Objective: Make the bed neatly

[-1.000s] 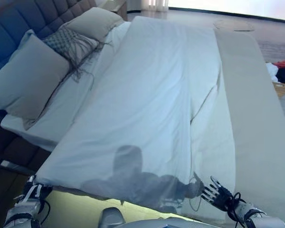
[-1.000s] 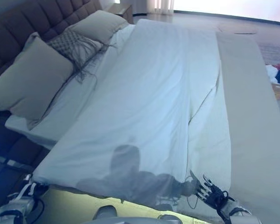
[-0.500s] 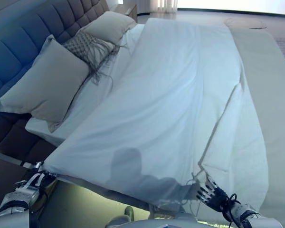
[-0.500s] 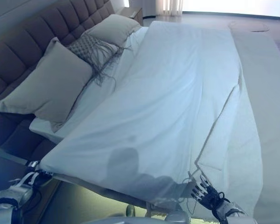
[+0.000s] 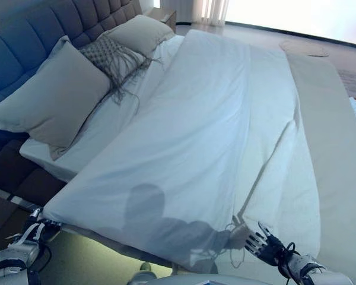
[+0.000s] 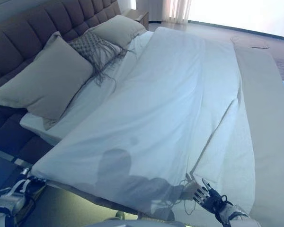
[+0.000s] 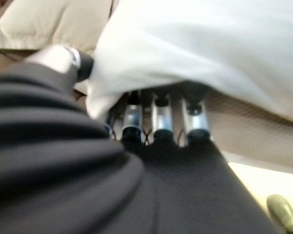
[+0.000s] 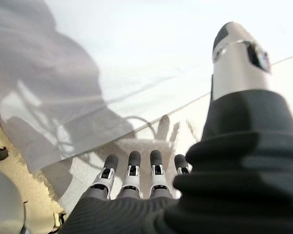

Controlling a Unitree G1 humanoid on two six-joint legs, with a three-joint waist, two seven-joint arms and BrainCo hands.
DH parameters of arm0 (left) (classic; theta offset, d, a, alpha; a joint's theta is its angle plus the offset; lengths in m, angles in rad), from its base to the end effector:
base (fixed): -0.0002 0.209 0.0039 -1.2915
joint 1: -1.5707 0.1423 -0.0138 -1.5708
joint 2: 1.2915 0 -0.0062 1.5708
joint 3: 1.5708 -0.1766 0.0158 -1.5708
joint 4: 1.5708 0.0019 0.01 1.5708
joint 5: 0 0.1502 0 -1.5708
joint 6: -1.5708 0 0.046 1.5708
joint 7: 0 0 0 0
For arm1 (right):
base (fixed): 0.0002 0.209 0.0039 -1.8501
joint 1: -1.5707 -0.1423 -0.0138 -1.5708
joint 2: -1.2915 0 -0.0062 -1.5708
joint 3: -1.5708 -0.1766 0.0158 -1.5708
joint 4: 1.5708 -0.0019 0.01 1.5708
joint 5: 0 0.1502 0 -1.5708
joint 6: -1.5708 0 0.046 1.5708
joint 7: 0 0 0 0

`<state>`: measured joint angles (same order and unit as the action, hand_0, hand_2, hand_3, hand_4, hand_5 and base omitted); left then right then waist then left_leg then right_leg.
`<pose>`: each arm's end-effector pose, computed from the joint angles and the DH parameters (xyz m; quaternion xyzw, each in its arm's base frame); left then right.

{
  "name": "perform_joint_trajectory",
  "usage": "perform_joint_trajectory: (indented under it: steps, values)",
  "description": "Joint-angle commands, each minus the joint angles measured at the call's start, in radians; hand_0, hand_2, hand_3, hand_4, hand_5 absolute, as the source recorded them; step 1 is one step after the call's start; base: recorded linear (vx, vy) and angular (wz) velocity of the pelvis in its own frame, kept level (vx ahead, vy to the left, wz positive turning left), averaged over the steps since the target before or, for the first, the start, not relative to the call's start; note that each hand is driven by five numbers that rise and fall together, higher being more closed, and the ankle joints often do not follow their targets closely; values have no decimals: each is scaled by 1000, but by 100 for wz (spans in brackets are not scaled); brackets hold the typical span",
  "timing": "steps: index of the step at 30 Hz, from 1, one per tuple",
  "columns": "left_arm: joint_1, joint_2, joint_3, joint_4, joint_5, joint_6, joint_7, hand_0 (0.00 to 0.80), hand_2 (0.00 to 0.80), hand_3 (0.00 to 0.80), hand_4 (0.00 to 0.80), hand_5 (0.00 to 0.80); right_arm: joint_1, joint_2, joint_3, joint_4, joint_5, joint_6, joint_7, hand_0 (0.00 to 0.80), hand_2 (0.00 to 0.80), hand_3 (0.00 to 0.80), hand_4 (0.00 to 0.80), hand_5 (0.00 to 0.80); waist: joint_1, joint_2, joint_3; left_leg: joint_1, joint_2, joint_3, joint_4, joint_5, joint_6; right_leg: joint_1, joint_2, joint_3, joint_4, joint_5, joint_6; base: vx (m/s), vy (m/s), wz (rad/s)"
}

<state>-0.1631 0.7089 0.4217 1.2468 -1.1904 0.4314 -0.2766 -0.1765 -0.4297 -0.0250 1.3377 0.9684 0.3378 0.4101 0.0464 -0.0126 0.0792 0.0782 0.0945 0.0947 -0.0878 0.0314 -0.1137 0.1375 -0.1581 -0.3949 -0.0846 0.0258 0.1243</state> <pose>0.1199 0.3861 -0.0167 -0.4875 0.2383 0.3309 0.7721 0.1125 -0.2876 -0.0893 0.4000 0.4650 -0.1694 0.7714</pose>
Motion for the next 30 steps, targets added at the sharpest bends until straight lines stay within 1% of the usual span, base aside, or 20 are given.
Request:
perform_joint_trajectory:
  steps: [1, 5, 10, 11, 12, 13, 14, 17, 21, 30]
  values:
    - [121, 116, 152, 38, -18, -149, -1, 800, 800, 800, 800, 800, 6, -17, -38, 47, 11, -14, 14, 0, 0, 0, 0, 0, 120, 40, -35, 6, -126, 12, 1, -53, 88, -16, -26, 40, 124, 14, 41, 0, 0, 0]
    - [136, 29, 134, 32, 2, -173, 13, 800, 800, 800, 800, 800, 4, -14, -53, 49, -9, -11, 15, 0, 0, 0, 0, 0, 119, 29, -31, 16, -123, 9, 1, -57, 89, -14, -22, 45, 128, 7, 40, 0, 0, 0]
    - [162, -33, 131, 38, 15, -180, 18, 800, 800, 800, 800, 800, 5, -30, -82, 53, -25, -3, 14, 0, 0, 0, 0, 0, 124, 18, -25, 22, -119, 5, 1, -59, 88, -11, -21, 43, 131, 9, 42, 0, 0, 0]
    - [169, -42, 135, 37, 22, -177, 18, 734, 734, 734, 734, 734, 6, -32, -89, 52, -26, -1, 12, 0, 0, 0, 0, 0, 126, 16, -24, 22, -118, 3, 1, -59, 87, -9, -21, 40, 129, 9, 43, 0, 0, 0]
    - [176, -54, 137, 36, 34, -177, 23, 452, 452, 452, 452, 452, 6, -31, -94, 51, -27, 0, 9, 0, 0, 0, 0, 0, 129, 15, -23, 22, -118, 0, 1, -59, 86, -8, -20, 38, 128, 9, 42, 0, 0, 0]
    - [182, -64, 136, 35, 40, -177, 22, 41, 41, 41, 41, 41, 7, -31, -98, 50, -28, 0, 6, 0, 0, 0, 0, 0, 131, 14, -22, 21, -118, -3, 1, -59, 86, -7, -20, 37, 128, 9, 42, 4, 0, 5]
    - [191, -78, 135, 40, 53, -176, 23, 0, 0, 0, 0, 0, 7, -30, -104, 50, -29, 1, 5, 0, 0, 0, 0, 0, 134, 11, -20, 20, -118, -6, 1, -59, 85, -6, -20, 34, 127, 10, 43, 8, 3, 8]
    - [205, -92, 137, 62, 82, -159, 1, 0, 0, 0, 0, 0, 6, -34, -111, 53, -34, 8, 5, 0, 0, 0, 0, 0, 137, 8, -20, 21, -116, -8, 1, -59, 84, -5, -19, 28, 123, 9, 43, 13, 11, 11]
    - [230, -113, 137, 88, 109, -162, -32, 0, 0, 0, 0, 0, 13, -28, -117, 48, -41, 11, 10, 0, 0, 0, 0, 0, 143, 3, -18, 21, -113, -8, 1, -58, 83, 0, -18, 19, 116, 4, 42, 11, 5, 14]
    - [258, -122, 142, 110, 162, -159, -35, 0, 0, 0, 0, 0, 13, -18, -122, 45, -38, 7, 9, 0, 0, 0, 0, 0, 153, 5, -15, 22, -110, -14, 1, -57, 82, 4, -19, 6, 114, -4, 41, 2, -7, 20]
